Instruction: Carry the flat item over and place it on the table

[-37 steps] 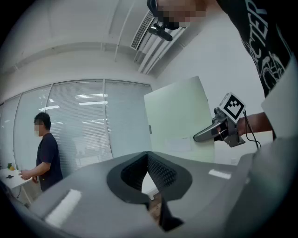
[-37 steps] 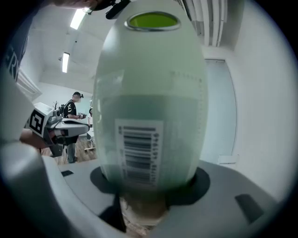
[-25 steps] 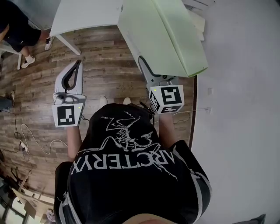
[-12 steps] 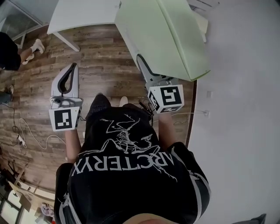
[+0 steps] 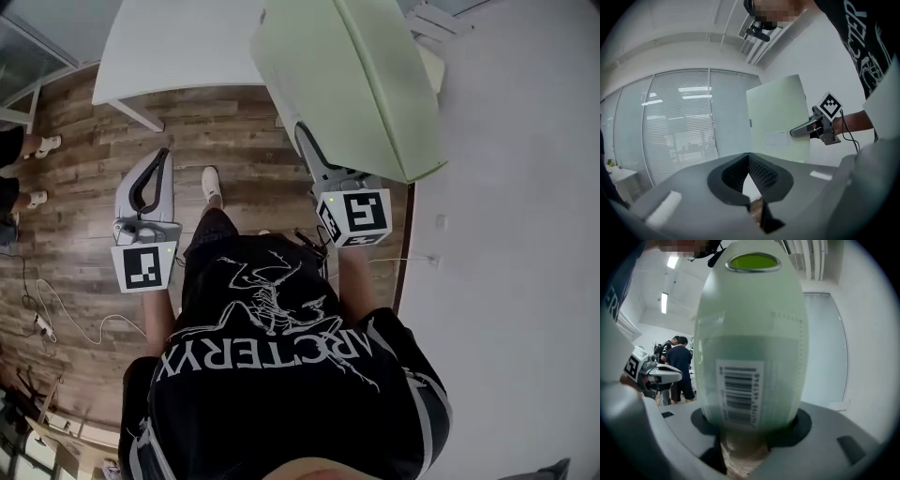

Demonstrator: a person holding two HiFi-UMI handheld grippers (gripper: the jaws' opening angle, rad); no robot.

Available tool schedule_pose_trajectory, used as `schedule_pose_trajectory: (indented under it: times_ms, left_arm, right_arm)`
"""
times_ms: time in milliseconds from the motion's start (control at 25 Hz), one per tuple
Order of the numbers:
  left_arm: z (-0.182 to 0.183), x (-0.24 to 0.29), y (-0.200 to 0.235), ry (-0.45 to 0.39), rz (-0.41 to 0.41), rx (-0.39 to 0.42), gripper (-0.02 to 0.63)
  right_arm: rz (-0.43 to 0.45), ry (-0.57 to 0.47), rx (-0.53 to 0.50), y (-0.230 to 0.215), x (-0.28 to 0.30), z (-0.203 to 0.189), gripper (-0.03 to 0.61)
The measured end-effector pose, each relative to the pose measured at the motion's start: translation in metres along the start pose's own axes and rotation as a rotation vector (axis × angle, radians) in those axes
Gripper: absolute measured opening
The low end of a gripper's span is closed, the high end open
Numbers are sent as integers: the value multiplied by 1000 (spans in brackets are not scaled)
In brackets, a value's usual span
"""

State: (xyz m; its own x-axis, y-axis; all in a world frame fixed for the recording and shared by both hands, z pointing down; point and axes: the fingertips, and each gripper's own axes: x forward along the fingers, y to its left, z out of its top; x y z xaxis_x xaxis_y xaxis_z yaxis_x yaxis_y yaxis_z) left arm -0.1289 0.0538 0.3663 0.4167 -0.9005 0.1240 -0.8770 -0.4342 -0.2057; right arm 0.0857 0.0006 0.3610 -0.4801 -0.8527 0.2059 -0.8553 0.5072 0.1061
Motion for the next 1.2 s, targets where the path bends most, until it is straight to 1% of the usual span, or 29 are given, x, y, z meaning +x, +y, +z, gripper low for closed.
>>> schedule_pose_trajectory:
  times_ms: [160,280,440,520,680,960,1040,1200]
  left_arm:
    - [-6,45,55,-8,-44,-18,11]
    - [-5,73,94,-11,-68,-14,11]
    - [-5,98,126,-9,-82,-7,11]
    - [-3,107,130,-4,-92,-7,11]
    - [-2,122,132,7,-94,-35,11]
    - [11,145,131,-1,-11,-33,11]
    - [21,151,129,-25,7,-18,11]
    - [25,152,119,-7,43,1,11]
  right_arm:
    - [-66,3,-3,-17,63,17,272]
    - [-115,7,3,-28,100,25,272]
    - [-144,8,43,-40,133,26,272]
    - [-159,12,60,-48,143,23,272]
    - [-182,13,71,-61,161,16,272]
    - [-138,11,65,-85,200,3,272]
    - [-131,17,68,-94,214,-7,272]
    - [-108,41,83,-107,245,-38,272]
